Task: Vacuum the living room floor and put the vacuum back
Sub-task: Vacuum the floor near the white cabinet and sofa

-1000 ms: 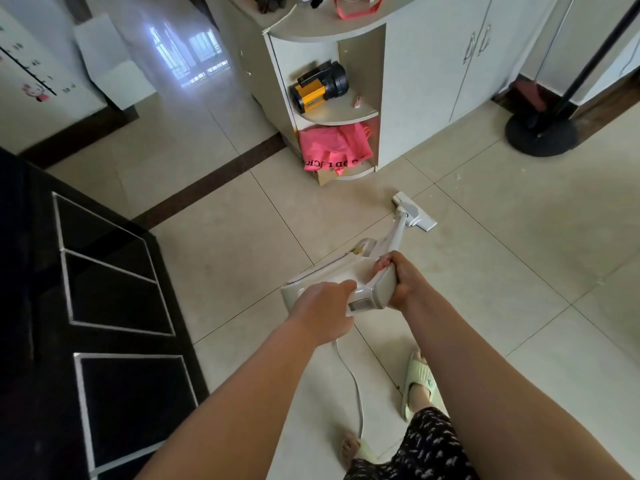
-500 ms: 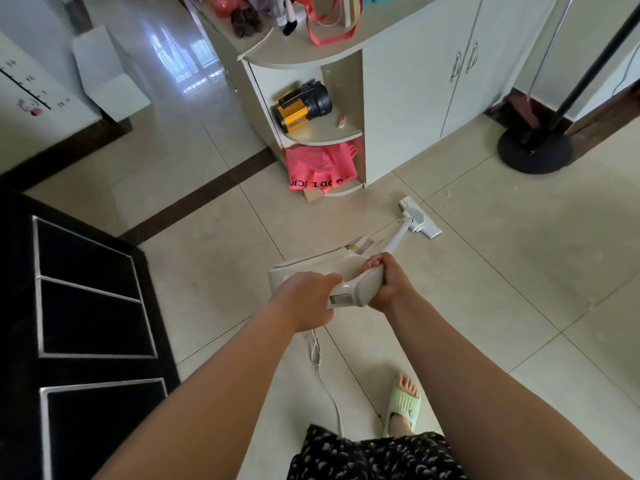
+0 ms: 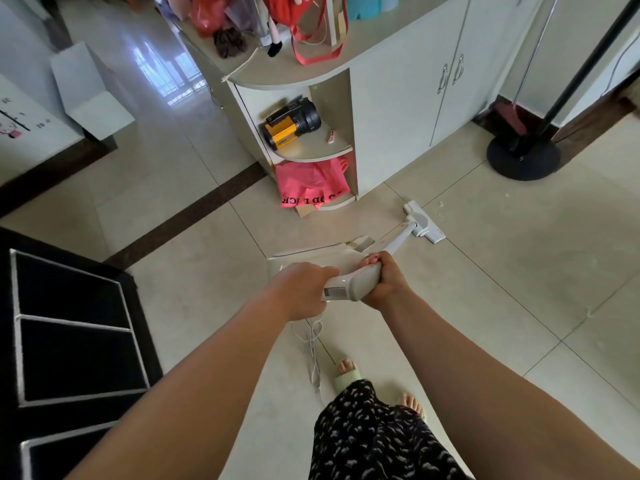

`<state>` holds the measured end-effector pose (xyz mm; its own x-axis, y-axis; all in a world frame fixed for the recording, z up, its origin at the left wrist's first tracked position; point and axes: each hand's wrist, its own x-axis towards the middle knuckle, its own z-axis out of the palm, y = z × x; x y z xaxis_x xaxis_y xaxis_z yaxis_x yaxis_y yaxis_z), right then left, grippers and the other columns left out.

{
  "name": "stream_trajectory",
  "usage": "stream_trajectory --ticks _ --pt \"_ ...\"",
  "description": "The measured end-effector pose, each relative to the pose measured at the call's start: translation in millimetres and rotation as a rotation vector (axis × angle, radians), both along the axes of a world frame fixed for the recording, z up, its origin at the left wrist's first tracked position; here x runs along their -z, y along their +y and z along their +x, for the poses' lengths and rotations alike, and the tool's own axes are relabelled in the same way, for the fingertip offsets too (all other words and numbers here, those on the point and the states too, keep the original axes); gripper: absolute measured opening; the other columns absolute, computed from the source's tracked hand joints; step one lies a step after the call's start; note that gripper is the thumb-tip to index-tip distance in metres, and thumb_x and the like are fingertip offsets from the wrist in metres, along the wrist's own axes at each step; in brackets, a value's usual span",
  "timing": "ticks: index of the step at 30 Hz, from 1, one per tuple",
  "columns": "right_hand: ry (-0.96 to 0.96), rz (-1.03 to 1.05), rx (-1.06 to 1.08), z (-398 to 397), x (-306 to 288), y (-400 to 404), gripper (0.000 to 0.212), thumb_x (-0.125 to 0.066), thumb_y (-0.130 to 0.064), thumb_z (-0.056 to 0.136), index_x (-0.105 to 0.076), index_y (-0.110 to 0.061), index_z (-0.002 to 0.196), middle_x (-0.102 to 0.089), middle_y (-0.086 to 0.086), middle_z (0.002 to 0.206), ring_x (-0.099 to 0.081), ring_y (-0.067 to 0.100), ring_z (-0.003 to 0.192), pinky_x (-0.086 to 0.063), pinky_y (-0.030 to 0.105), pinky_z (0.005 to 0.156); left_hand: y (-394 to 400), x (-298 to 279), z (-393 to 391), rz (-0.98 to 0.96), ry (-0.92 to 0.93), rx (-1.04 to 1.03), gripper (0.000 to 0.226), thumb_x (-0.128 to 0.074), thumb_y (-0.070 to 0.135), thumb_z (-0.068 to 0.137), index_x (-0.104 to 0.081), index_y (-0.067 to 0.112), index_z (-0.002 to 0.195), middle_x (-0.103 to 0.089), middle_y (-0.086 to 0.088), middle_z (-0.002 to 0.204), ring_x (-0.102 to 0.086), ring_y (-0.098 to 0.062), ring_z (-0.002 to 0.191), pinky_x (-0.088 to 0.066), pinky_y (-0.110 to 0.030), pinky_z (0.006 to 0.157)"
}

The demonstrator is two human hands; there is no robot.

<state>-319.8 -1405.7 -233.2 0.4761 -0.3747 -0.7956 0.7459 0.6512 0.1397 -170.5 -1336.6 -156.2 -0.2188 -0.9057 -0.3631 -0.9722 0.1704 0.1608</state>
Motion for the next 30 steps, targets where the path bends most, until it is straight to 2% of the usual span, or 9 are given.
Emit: stream_trajectory --ticks 3,11,13,17,20,25,28,30 --pt "-0.015 0.007 0.042 20.2 -3.8 -12.4 0.025 -0.054 -0.004 0.066 -0.046 -0.013 0.043 -0.045 -0.006 0.046 -0.045 0.007 0.043 -0.044 0.015 0.068 -18.6 -3.0 25.3 -0.012 -0.016 0.015 0.020 -0.057 0.018 0.080 -0.056 0.025 0.099 -0.066 0.000 0.087 -0.061 -0.024 0.083 -0.046 -0.031 0.066" --pt "-0.018 -0.074 0.122 66.5 0.8 -32.4 0.025 -0.053 -0.011 0.067 -0.047 -0.014 0.043 -0.044 -0.007 0.046 -0.047 0.007 0.041 -0.045 0.020 0.057 -58.8 5.4 76.0 0.018 -0.057 0.120 0.027 -0.052 0.013 0.080 -0.055 0.023 0.105 -0.066 -0.002 0.090 -0.061 -0.027 0.086 -0.047 -0.034 0.069" --pt "-0.016 -0.070 0.145 69.9 4.5 -43.1 0.025 -0.053 -0.012 0.068 -0.047 -0.015 0.043 -0.044 -0.007 0.046 -0.047 0.007 0.041 -0.046 0.017 0.051 -70.9 9.9 79.7 0.023 -0.049 0.143 0.030 -0.051 0.013 0.081 -0.055 0.023 0.109 -0.066 -0.004 0.092 -0.061 -0.028 0.087 -0.045 -0.033 0.068" --pt "0.006 -0.077 0.192 75.9 5.2 -65.3 0.025 -0.052 -0.011 0.067 -0.046 -0.014 0.043 -0.044 -0.007 0.045 -0.047 0.008 0.041 -0.046 0.018 0.054 -98.0 9.6 85.9 0.008 -0.027 0.180 0.030 -0.050 0.010 0.079 -0.055 0.021 0.106 -0.066 -0.005 0.090 -0.060 -0.030 0.086 -0.046 -0.035 0.069" --pt "0.007 -0.079 0.240 80.6 2.6 -79.5 0.021 -0.052 -0.010 0.066 -0.045 -0.015 0.047 -0.044 -0.006 0.044 -0.047 0.009 0.038 -0.046 0.015 0.048 -117.8 5.7 90.9 0.008 -0.016 0.197 0.026 -0.050 0.009 0.079 -0.056 0.022 0.101 -0.065 -0.005 0.086 -0.059 -0.028 0.083 -0.044 -0.034 0.068" --pt "0.004 -0.096 0.268 74.2 -0.2 -106.5 0.027 -0.051 -0.010 0.066 -0.046 -0.014 0.040 -0.044 -0.006 0.042 -0.047 0.008 0.036 -0.045 0.018 0.050 -151.4 3.0 86.5 -0.003 -0.004 0.234 0.024 -0.051 0.010 0.078 -0.057 0.022 0.098 -0.065 -0.003 0.083 -0.059 -0.026 0.080 -0.043 -0.032 0.064" --pt "0.008 -0.078 0.263 60.1 2.8 -120.0 0.026 -0.051 -0.010 0.066 -0.046 -0.014 0.040 -0.044 -0.006 0.042 -0.047 0.009 0.036 -0.042 0.019 0.056 -164.6 7.1 72.4 -0.013 0.004 0.255 0.022 -0.051 0.011 0.079 -0.057 0.020 0.098 -0.066 -0.005 0.084 -0.060 -0.028 0.080 -0.037 -0.031 0.061" --pt "0.015 -0.062 0.270 49.1 6.8 -129.6 0.023 -0.051 -0.009 0.066 -0.046 -0.014 0.043 -0.044 -0.005 0.043 -0.047 0.009 0.036 -0.043 0.020 0.053 -174.0 8.5 60.9 -0.003 -0.004 0.259 0.021 -0.050 0.012 0.081 -0.056 0.021 0.099 -0.066 -0.004 0.087 -0.060 -0.028 0.083 -0.033 -0.030 0.061"
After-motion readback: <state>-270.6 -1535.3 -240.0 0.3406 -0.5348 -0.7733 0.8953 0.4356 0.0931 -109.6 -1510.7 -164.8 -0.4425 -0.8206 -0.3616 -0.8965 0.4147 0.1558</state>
